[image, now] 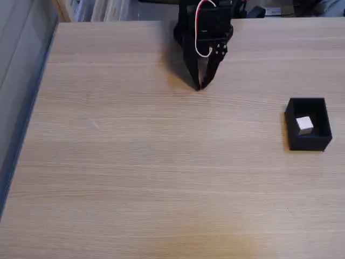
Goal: Pick a white block and place it in the black box.
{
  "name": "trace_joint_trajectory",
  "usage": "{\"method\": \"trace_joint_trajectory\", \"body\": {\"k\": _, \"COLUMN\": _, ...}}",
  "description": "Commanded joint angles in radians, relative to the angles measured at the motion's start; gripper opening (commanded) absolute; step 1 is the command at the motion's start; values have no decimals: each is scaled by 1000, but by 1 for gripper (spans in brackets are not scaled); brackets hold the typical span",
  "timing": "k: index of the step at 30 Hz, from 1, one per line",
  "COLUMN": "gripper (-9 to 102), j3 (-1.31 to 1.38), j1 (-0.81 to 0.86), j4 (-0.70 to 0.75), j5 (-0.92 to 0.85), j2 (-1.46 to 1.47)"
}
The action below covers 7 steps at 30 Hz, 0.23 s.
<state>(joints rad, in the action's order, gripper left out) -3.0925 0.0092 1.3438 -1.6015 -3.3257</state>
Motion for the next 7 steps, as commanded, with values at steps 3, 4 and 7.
{"method": "trace_joint_trajectory", "body": {"k": 3, "gripper": 0, "j3": -14, "j1": 2, "j4": 5, "j5": -2, "j2": -6}}
{"method": "trace_joint_trajectory", "body": {"k": 4, "gripper": 0, "j3": -14, "j1": 8, "j4": 5, "j5": -2, "j2": -6}}
{"method": "trace_joint_trajectory", "body": {"k": 7, "gripper": 0, "j3": -14, "j1": 21, "j4": 5, "j5": -2, "j2": -6}}
